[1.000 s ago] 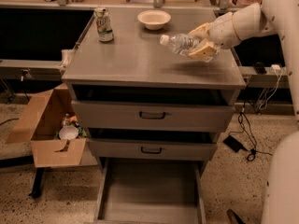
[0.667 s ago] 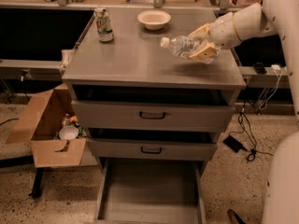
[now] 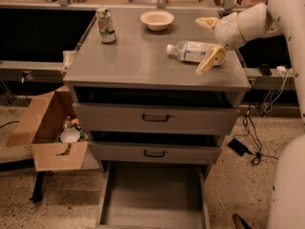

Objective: Pick blue plastic bottle from bottom drawer and place on counter

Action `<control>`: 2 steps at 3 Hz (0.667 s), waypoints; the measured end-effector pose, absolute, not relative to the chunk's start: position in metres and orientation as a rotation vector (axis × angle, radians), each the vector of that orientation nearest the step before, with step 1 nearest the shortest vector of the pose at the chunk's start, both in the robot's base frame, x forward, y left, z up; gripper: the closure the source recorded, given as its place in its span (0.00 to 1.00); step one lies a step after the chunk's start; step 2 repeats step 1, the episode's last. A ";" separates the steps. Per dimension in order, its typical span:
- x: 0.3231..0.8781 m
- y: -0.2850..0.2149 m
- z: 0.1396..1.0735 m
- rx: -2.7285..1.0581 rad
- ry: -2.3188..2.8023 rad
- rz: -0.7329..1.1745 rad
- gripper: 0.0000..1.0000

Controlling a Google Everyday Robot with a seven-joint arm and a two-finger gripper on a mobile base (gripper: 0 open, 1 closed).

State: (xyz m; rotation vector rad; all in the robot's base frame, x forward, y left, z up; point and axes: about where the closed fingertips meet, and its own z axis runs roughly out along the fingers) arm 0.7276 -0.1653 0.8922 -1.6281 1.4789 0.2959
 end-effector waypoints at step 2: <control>0.728 -0.165 0.892 -1.628 1.479 0.296 0.00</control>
Offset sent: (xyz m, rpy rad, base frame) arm 0.0000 0.0000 0.0000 0.0000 0.0000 0.0000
